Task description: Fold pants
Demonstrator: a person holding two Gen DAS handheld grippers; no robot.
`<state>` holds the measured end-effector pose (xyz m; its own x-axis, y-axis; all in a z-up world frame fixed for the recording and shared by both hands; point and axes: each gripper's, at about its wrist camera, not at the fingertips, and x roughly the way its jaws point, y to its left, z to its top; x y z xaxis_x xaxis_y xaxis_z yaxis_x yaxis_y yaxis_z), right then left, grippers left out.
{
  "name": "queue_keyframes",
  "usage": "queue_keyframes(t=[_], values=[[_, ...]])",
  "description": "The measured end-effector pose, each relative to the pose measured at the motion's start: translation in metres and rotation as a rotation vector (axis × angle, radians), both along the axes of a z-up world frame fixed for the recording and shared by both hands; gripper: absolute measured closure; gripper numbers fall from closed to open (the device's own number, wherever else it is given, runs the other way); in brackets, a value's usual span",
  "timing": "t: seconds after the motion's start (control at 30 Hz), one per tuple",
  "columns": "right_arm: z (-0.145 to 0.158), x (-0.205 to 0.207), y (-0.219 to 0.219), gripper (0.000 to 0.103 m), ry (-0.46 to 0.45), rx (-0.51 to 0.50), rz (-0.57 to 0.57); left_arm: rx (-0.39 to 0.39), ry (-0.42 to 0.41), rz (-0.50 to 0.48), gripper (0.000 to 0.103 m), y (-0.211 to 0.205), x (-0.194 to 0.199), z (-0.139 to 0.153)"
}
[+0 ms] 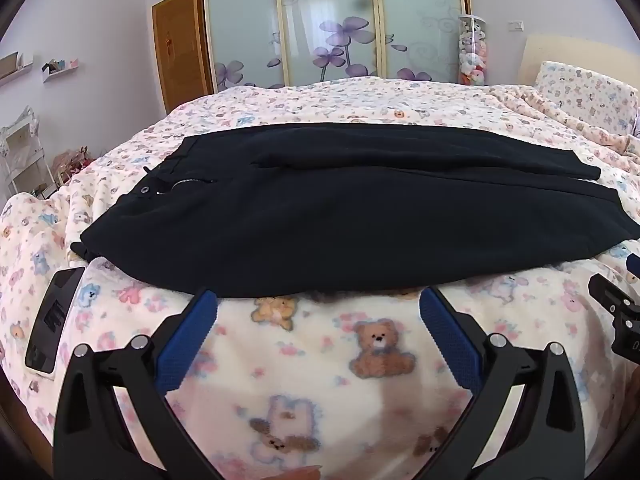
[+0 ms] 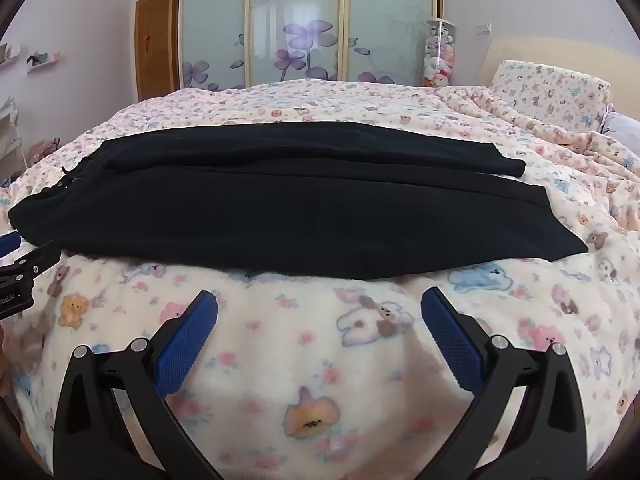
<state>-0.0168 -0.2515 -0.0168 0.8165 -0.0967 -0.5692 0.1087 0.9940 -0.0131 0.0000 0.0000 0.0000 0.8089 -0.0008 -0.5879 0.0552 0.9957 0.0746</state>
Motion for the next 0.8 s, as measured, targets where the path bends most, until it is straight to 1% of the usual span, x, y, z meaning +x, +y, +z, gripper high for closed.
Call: queue_keyframes(t=[0.27, 0.3, 0.33, 0.8], values=[[0.0028, -0.0011, -0.0036, 0.001, -0.001, 0.003, -0.005, -0.004, 0.005, -0.002, 0.002, 0.0002, 0.0002, -0.0001], [-0.0036, 0.0014, 0.0017, 0.001, -0.001, 0.003, -0.005, -0.004, 0.006, 0.000, 0.002, 0.0001, 0.0002, -0.0001], [-0.0037, 0.0007, 0.0060, 0.001, -0.002, 0.003, -0.005, -0.004, 0.006, -0.001, 0.002, 0.0001, 0.0003, -0.0001], [-0.0008, 0.0011, -0.0016, 0.001, 0.006, 0.016, -0.001, -0.002, 0.006, -0.002, 0.002, -0.0002, 0.0002, 0.0000]])
